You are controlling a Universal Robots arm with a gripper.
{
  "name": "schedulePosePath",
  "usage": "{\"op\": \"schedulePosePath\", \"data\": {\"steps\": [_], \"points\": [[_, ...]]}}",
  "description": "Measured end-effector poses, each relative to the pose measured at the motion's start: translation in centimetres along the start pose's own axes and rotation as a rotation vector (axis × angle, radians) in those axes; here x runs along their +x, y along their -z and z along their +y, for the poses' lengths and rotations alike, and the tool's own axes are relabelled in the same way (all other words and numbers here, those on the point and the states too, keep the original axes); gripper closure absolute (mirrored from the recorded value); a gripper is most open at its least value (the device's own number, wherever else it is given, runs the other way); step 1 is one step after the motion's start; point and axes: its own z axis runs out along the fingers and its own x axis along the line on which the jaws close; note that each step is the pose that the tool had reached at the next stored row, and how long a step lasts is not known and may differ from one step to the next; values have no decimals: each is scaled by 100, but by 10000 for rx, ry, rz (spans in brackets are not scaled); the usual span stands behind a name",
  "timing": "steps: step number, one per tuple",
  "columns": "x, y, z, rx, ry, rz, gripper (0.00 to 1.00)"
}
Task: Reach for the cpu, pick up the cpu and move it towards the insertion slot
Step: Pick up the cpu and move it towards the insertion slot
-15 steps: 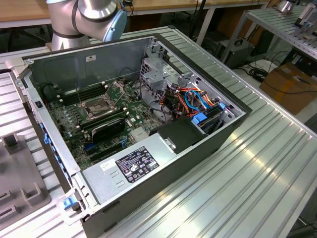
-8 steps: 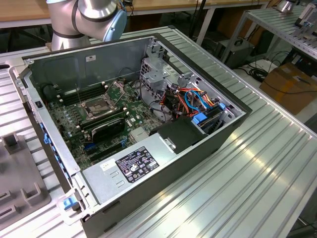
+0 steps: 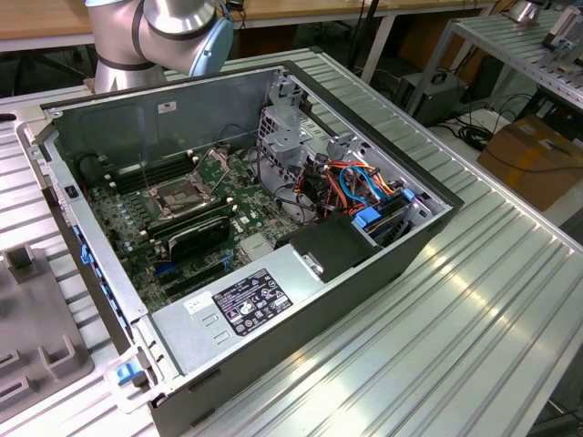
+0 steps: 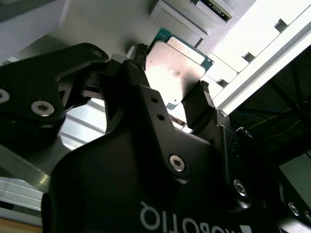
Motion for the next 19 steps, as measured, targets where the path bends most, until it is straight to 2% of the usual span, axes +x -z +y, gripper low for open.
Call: {"op": "schedulePosePath", "data": {"steps": [5,19], "points": [[0,42,0,1,1,1,45],[0,219,1,1,0,1,45]]}}
